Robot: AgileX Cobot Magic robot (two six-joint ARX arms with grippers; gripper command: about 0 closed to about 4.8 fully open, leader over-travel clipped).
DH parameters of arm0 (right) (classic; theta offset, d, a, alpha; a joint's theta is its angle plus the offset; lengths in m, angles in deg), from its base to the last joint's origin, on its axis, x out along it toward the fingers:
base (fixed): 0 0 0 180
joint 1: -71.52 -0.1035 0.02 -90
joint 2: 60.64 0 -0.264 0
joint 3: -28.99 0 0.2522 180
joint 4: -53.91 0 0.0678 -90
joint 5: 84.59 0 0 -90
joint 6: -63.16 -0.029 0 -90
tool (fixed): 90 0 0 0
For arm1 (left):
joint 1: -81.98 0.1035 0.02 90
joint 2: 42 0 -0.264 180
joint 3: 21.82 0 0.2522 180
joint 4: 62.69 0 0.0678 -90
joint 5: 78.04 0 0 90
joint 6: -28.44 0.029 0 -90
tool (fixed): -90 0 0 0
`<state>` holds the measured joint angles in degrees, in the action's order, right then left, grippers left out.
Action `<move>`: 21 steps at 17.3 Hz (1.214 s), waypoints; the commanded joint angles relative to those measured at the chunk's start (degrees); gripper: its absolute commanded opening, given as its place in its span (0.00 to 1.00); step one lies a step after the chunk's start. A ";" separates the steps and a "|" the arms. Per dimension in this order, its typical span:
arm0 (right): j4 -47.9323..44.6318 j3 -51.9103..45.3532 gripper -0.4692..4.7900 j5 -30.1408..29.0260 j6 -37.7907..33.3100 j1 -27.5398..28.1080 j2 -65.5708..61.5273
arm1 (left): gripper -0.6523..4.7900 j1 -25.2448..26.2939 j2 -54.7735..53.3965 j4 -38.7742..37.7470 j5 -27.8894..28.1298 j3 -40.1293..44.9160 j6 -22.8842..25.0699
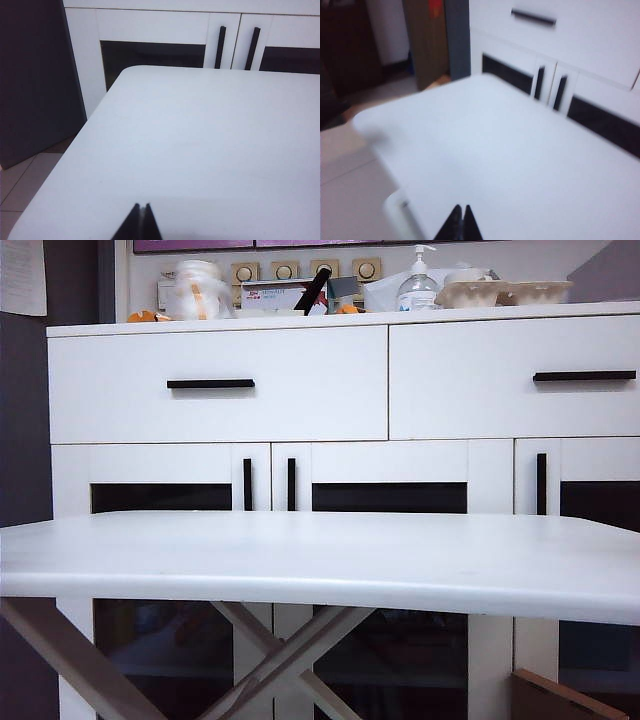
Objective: Pick up a can of beer from the white table, open the left drawer, place the beer inside the drawer, and finally close the drawer.
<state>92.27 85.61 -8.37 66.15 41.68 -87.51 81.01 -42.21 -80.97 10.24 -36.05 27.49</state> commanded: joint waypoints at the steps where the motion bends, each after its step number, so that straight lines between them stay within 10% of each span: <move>1: -18.40 -11.63 0.09 8.92 0.17 5.99 2.56 | 0.11 -0.07 -0.02 0.44 0.02 -0.07 0.04; 9: -27.87 -34.21 0.09 20.35 -3.19 18.95 18.08 | 0.11 -0.04 -0.02 0.33 0.00 -0.07 0.04; 21: -26.03 -42.45 0.09 20.31 -3.63 26.99 26.71 | 0.11 -0.02 -0.02 0.33 0.00 -0.07 0.04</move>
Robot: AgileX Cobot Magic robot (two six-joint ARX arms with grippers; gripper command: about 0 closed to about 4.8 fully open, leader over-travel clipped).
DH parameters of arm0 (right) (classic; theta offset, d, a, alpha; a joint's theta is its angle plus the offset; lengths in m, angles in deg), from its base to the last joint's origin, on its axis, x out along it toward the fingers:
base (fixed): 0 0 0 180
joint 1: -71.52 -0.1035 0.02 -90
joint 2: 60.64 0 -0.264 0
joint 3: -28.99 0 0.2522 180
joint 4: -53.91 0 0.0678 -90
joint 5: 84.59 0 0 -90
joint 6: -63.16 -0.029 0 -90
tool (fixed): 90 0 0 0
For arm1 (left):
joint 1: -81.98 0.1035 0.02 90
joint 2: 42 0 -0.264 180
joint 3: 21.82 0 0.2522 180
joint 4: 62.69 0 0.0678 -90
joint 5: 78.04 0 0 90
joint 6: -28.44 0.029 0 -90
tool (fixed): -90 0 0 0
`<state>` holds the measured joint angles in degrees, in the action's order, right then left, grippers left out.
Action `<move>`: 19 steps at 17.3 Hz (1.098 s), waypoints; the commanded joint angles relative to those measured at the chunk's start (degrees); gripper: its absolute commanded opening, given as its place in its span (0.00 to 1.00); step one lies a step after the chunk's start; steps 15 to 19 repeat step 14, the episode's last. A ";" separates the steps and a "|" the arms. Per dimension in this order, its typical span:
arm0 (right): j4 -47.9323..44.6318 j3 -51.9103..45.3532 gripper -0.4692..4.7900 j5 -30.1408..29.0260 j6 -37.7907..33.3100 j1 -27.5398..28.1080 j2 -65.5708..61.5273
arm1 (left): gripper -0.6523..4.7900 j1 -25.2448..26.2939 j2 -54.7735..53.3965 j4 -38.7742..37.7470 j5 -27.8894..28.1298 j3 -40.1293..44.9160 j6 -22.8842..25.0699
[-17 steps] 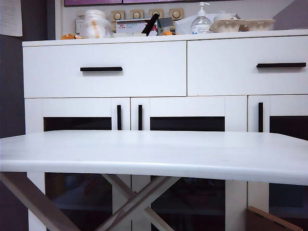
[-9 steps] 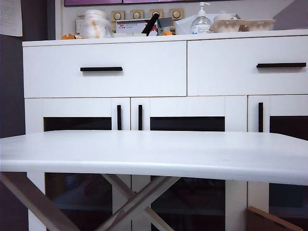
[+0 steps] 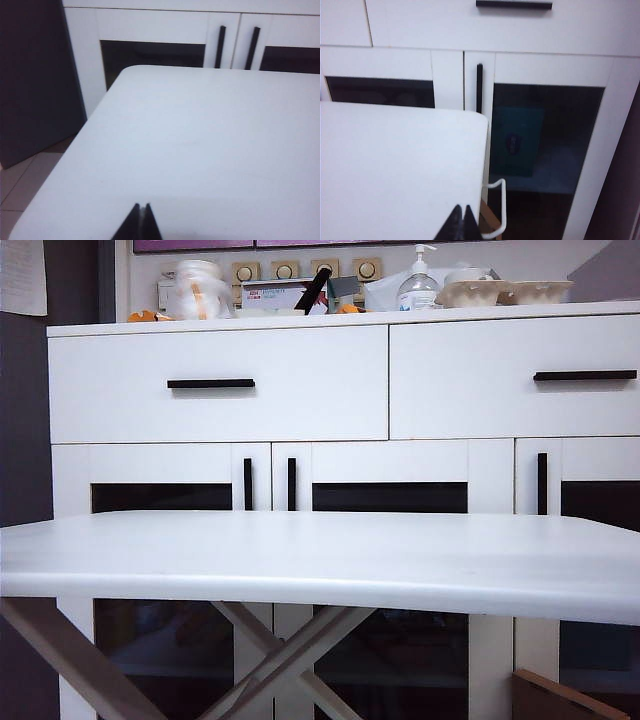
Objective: Pick up a can of beer from the white table, open the left drawer, place the beer inside the drawer, and finally close the drawer.
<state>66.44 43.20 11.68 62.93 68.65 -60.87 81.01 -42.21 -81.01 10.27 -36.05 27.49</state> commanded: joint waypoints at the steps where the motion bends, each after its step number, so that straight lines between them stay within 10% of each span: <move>1: -0.22 -0.04 0.09 0.24 -0.39 0.00 0.07 | 0.11 -0.02 -0.02 0.39 -0.02 -0.07 0.04; 19: -0.26 -0.04 0.09 -0.17 -0.39 0.00 0.07 | 0.11 -0.02 -0.02 0.37 -0.02 -0.07 0.04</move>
